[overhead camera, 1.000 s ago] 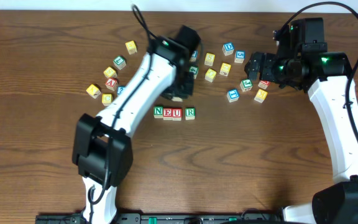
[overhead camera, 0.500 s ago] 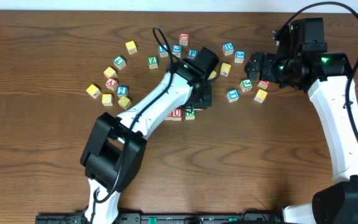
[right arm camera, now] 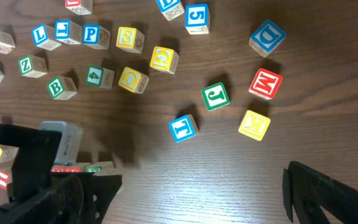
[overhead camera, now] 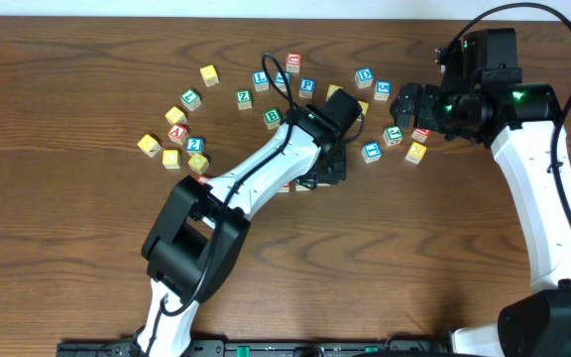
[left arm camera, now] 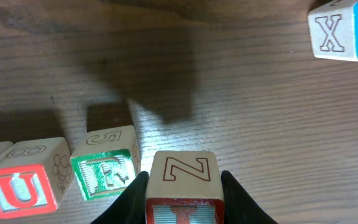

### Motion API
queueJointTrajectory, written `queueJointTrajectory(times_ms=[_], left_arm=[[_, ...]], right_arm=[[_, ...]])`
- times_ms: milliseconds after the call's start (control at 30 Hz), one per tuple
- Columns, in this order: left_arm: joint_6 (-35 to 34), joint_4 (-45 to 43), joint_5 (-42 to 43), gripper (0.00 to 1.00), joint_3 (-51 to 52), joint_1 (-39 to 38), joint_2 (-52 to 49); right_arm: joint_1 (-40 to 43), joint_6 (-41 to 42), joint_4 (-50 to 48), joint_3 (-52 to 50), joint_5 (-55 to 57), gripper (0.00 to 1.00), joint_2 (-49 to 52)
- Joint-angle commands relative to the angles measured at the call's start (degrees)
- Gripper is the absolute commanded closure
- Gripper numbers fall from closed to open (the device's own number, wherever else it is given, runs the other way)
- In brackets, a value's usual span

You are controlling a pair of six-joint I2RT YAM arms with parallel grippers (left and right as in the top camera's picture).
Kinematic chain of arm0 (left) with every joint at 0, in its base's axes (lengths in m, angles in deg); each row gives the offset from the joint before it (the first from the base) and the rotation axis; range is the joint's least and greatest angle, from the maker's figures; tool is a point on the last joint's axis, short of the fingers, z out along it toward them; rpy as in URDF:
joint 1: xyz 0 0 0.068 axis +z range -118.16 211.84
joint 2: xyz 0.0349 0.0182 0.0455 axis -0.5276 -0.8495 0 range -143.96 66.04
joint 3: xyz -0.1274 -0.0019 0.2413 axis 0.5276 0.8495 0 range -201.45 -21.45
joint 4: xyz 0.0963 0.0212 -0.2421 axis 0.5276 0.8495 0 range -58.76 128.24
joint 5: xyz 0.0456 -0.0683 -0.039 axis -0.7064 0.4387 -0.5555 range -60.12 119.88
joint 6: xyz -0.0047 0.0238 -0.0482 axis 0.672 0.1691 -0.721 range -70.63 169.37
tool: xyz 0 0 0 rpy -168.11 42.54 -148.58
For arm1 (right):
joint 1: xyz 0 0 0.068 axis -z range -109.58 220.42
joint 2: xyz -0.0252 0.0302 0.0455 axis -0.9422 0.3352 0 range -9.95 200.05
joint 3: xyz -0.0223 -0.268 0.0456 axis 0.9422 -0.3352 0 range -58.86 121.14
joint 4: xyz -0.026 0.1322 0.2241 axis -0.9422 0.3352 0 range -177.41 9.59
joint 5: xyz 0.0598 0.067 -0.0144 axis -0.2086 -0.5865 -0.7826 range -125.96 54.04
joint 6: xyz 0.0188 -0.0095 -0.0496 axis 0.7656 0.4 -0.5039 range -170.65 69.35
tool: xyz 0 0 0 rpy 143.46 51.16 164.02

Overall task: Spell out NEURIPS
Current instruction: 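Carry the I block with the left gripper toward the N-E-U-R row, then lower the I block right of the R block and open the left gripper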

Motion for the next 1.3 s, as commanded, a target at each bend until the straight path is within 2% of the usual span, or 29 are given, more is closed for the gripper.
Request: queueJointTrajectory(times_ms=[0, 1067, 1133, 1167, 1267], left_arm=[[-0.7, 0.1, -0.5, 0.76, 0.7, 0.0, -2.3], [0.2, 0.8, -7.0, 0.76, 0.7, 0.0, -4.0], [0.2, 0.7, -7.5, 0.75, 0.7, 0.0, -4.0], [0.2, 0.6, -7.5, 0.70, 0.7, 0.0, -4.0], [0.2, 0.4, -7.5, 0.67, 0.7, 0.0, -4.0]], right_arm=[[-0.2, 0.4, 0.0, 1.0, 0.0, 0.01, 0.0], [-0.2, 0.4, 0.0, 1.0, 0.0, 0.01, 0.0], [-0.2, 0.4, 0.0, 1.0, 0.0, 0.01, 0.0], [-0.2, 0.4, 0.0, 1.0, 0.0, 0.01, 0.0], [-0.2, 0.4, 0.0, 1.0, 0.0, 0.01, 0.0]])
